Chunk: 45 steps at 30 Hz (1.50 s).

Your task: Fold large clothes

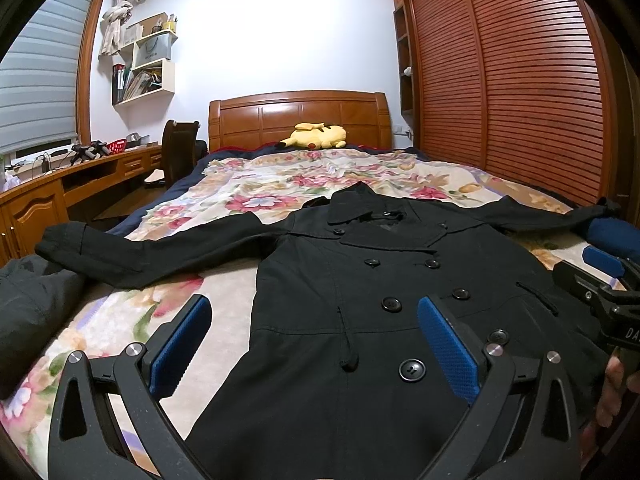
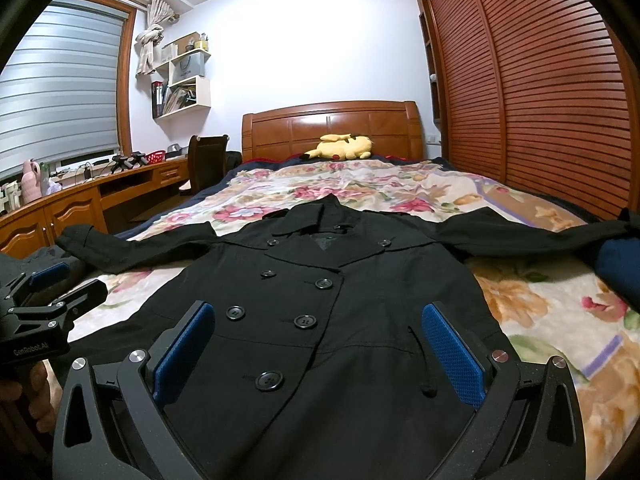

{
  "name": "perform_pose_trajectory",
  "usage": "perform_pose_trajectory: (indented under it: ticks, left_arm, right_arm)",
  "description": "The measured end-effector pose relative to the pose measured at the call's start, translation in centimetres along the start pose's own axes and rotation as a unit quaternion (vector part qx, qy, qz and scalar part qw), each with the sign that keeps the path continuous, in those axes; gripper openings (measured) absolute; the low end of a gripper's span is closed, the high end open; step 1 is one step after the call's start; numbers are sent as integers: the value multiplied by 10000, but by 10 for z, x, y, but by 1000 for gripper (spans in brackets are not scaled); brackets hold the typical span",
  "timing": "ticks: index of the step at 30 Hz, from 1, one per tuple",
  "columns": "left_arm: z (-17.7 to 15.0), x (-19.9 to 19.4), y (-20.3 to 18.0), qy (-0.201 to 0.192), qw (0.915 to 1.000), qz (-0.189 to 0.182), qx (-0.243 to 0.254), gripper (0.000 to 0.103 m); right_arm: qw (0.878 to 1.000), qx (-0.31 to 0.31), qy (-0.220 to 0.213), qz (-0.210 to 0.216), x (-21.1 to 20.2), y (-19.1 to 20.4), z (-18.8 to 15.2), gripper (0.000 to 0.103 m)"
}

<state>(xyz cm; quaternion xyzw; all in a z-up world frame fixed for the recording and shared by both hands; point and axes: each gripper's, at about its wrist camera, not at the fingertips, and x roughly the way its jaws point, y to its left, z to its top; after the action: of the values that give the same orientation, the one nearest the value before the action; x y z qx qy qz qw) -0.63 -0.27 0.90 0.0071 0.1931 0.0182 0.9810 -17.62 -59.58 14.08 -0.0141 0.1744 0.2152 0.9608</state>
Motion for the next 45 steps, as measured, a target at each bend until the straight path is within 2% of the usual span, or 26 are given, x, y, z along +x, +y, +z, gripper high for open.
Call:
perform_pose_trajectory:
  ticks: [33, 45]
  left_arm:
    - [-4, 2, 10, -14, 10000, 0, -80, 103]
    - [-2, 4, 59, 151, 9984, 522, -131, 103]
  right_arm:
    - [9999, -97, 6, 131, 1, 4, 0, 103]
    - [9972, -223, 92, 712, 14, 15, 9, 103]
